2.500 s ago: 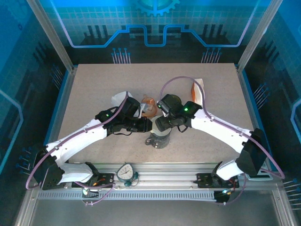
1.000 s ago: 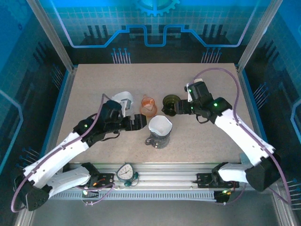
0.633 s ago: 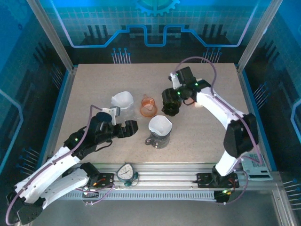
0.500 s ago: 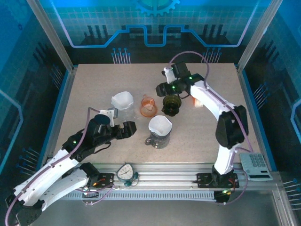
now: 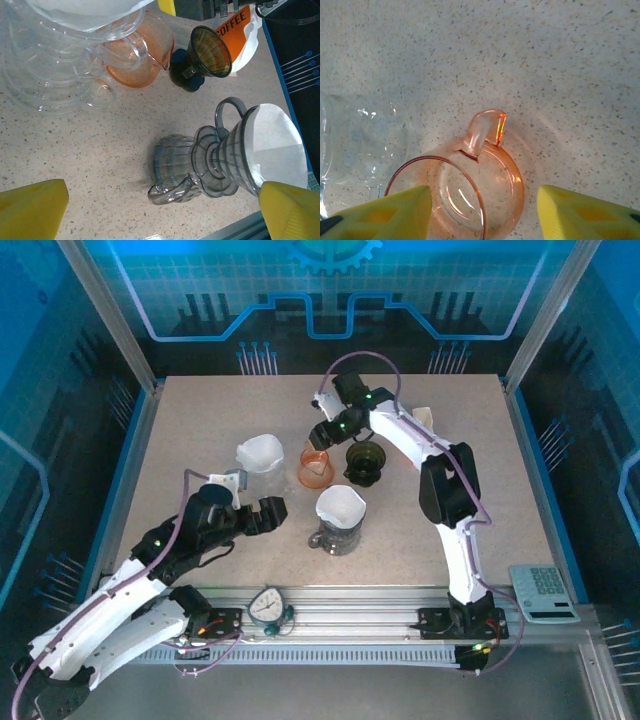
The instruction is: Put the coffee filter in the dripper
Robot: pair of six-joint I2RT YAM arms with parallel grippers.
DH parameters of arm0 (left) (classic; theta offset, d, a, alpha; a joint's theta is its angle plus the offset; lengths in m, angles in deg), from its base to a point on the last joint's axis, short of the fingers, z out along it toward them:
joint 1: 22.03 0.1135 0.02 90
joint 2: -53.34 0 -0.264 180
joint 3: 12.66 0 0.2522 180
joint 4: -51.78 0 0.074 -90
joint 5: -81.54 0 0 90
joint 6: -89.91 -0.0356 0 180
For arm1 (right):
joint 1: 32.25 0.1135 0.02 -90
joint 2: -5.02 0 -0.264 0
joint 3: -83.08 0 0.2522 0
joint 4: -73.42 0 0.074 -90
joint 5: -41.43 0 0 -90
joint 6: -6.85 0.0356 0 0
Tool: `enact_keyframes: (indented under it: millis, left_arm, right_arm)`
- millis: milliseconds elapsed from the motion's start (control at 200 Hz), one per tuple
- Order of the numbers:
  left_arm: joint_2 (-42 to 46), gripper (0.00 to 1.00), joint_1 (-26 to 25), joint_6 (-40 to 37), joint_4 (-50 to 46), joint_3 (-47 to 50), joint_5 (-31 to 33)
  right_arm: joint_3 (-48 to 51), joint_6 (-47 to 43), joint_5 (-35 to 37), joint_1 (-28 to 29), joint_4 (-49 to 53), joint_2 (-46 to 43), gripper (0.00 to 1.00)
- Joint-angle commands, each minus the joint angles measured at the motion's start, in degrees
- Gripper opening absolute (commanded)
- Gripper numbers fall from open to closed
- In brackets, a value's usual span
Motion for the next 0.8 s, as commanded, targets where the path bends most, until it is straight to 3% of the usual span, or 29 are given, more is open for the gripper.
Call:
enact_keyframes:
  millis: [0,605,795]
  left_arm:
    - [0.6,0.99,0.7,0.7,-1.0,1.0,1.3]
    - [0.6,0.99,2.1,0.4,-0.9,1.2,0.1]
    - [0.6,0.99,2.4,0.4,-1.3,1.3,-0.1]
  right_arm:
    - [-4.2,-3.4,1.1,1.1,4.8,2.6,0.56]
    - [-9.1,-5.5,4.2,2.6,9.4,8.0,0.39]
    - [-9.7,-5.0,4.4,2.8,9.2,8.1,0.25]
